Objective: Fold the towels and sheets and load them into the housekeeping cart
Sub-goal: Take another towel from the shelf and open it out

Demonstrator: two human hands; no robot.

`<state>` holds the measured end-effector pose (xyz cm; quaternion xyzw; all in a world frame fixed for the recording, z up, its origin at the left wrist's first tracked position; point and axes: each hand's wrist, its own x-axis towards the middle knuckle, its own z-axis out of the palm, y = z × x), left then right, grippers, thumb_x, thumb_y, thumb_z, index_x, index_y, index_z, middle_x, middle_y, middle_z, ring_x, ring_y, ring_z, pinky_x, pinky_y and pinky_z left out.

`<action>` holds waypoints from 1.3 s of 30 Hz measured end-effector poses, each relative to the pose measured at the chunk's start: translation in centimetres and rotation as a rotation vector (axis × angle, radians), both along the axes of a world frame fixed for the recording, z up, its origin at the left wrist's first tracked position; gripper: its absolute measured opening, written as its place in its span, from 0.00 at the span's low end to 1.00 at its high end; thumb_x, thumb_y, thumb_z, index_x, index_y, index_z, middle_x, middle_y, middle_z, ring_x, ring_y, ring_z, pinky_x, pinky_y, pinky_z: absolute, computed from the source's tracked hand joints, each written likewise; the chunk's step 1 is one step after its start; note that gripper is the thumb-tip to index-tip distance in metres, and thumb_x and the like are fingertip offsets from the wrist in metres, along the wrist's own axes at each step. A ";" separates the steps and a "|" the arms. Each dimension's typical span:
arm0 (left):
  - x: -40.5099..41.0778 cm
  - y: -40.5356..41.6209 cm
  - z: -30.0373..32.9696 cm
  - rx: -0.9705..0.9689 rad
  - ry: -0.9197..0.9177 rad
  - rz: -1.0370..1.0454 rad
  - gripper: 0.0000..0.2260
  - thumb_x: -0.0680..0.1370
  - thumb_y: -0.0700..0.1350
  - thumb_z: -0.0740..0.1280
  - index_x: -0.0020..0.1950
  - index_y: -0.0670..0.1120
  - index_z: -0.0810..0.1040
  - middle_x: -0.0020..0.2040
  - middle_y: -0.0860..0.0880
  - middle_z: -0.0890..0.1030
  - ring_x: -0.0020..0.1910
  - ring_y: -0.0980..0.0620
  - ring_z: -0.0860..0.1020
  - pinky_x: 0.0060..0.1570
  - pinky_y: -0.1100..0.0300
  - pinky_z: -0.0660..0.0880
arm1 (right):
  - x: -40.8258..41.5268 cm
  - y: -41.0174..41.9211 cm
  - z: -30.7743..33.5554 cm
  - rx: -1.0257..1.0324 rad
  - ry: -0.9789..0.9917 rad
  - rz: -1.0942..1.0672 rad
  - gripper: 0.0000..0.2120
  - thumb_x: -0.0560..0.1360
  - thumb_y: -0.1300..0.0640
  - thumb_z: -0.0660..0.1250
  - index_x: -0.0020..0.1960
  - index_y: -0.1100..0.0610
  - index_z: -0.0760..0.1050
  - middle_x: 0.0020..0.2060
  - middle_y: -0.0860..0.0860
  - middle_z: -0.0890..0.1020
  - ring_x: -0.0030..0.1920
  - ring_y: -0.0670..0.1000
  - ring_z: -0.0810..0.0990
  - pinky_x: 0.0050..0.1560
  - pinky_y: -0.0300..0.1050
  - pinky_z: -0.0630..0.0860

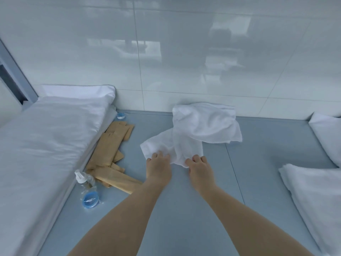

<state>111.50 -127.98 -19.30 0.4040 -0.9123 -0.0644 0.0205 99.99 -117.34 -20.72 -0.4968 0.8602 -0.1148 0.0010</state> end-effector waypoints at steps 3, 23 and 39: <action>0.1 2.0 0.2 0.017 -0.011 -0.059 0.22 0.74 0.38 0.62 0.68 0.49 0.68 0.65 0.45 0.69 0.63 0.46 0.67 0.57 0.54 0.67 | 0.0 2.3 0.3 0.016 -0.022 -0.048 0.18 0.72 0.67 0.60 0.59 0.54 0.73 0.53 0.51 0.73 0.56 0.55 0.69 0.49 0.45 0.69; 7.9 18.6 1.3 0.192 -0.055 -0.251 0.27 0.72 0.34 0.62 0.69 0.52 0.68 0.65 0.53 0.70 0.65 0.50 0.67 0.57 0.59 0.64 | 7.3 20.6 2.5 0.062 -0.198 -0.124 0.26 0.73 0.69 0.60 0.67 0.50 0.72 0.60 0.48 0.76 0.60 0.51 0.72 0.57 0.41 0.70; 14.3 33.4 10.2 0.052 0.294 0.137 0.07 0.81 0.42 0.57 0.53 0.49 0.74 0.42 0.49 0.80 0.42 0.44 0.79 0.36 0.57 0.66 | 8.8 35.3 11.0 -0.367 -0.273 -0.014 0.12 0.79 0.65 0.59 0.57 0.58 0.78 0.46 0.54 0.84 0.44 0.57 0.81 0.46 0.51 0.77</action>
